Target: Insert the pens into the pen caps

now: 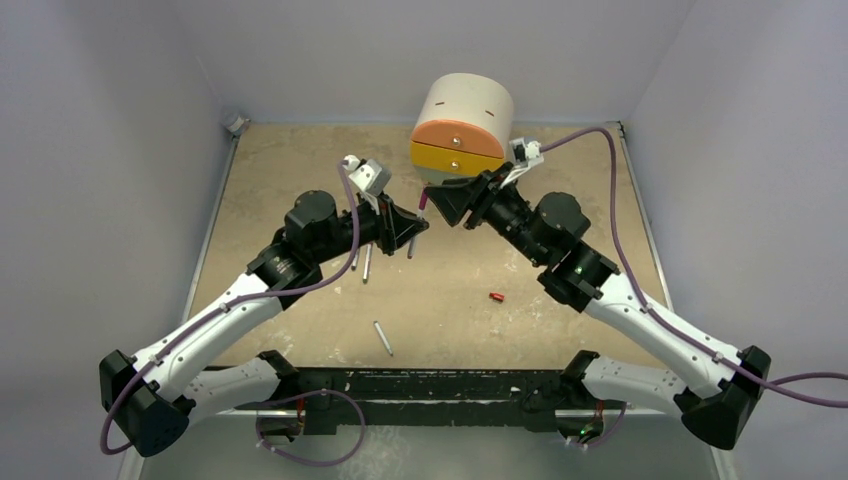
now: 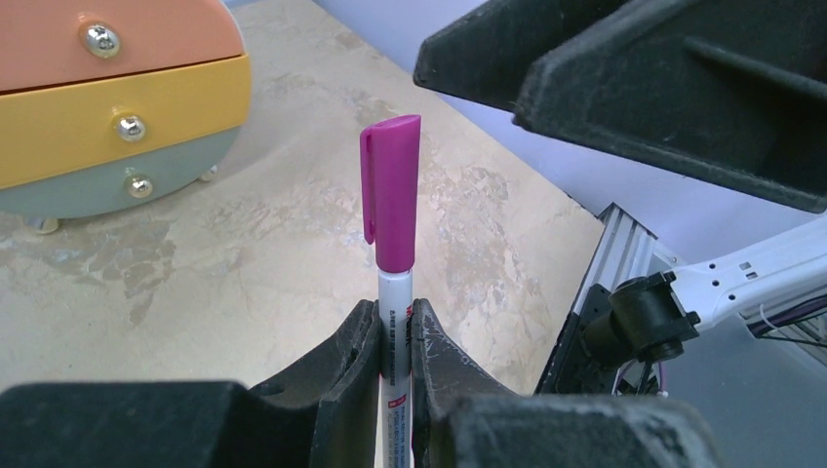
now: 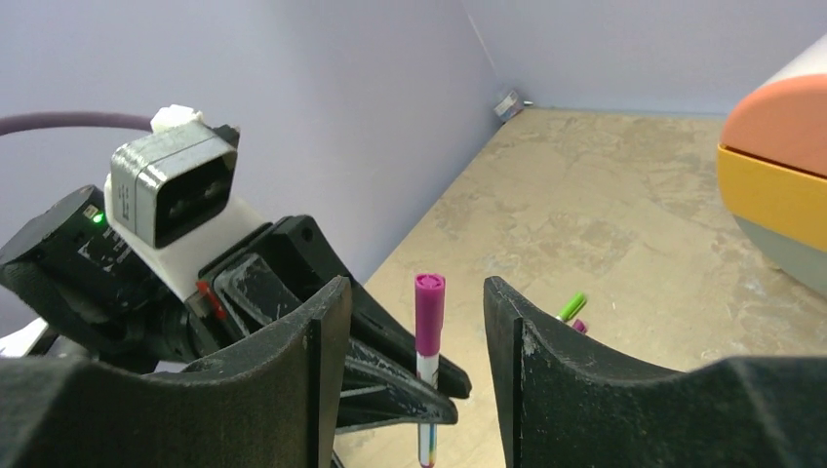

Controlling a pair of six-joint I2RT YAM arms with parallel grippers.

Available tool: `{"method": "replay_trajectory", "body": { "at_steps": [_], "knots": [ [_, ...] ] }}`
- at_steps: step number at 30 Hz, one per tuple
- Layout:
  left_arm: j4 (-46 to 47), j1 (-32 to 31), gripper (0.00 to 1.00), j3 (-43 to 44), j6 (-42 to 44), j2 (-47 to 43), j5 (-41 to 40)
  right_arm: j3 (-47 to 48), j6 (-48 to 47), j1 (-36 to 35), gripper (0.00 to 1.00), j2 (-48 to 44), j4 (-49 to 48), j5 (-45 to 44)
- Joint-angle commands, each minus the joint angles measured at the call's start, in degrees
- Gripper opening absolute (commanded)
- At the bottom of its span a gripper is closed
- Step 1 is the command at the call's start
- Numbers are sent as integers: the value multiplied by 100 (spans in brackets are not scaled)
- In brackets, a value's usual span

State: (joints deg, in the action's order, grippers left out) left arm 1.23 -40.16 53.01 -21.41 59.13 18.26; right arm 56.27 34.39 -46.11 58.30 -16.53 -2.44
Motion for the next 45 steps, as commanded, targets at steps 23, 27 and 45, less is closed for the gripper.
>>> {"method": "replay_trajectory", "body": {
  "at_steps": [23, 27, 45],
  "knots": [
    [-48, 8, 0, 433, 182, -186, 180, 464, -266, -15, 0, 554, 27, 118],
    [113, 1, 0, 450, 80, -183, 61, 272, -195, -21, 0, 483, 56, 256],
    [403, 3, 0, 1322, 145, 255, -193, -551, 110, -325, 0, 472, 185, 802]
  ]
}}
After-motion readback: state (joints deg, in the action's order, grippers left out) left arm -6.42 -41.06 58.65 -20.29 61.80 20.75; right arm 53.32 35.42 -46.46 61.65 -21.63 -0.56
